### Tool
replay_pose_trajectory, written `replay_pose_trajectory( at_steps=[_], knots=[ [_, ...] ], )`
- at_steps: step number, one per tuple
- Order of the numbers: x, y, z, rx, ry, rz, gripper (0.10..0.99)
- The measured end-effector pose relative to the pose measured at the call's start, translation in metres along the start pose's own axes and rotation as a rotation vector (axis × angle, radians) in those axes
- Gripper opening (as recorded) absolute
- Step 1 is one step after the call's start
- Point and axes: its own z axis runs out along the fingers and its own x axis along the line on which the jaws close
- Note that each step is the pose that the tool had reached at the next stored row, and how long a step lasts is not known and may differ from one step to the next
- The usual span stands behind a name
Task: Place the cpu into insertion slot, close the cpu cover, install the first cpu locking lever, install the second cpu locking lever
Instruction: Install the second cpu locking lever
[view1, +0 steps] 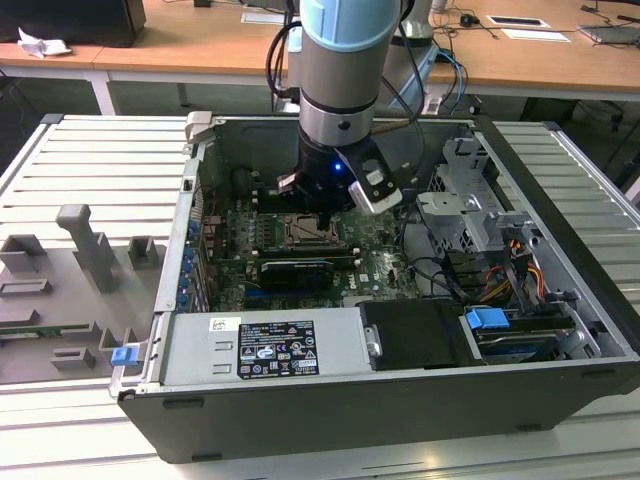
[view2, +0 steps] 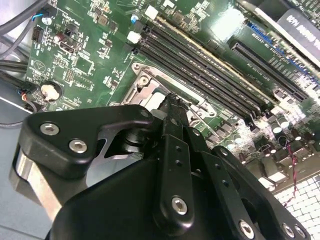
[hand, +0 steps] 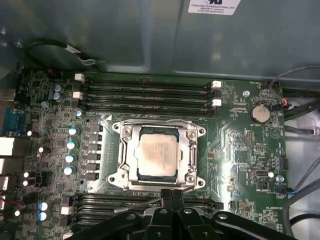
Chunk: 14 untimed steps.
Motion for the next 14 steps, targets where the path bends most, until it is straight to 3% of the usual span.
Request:
replay_pose_trajectory(
  at_steps=[14],
  knots=[
    [0.0033, -0.0023, -0.0005, 0.000, 0.0000, 0.000, 0.106]
  ],
)
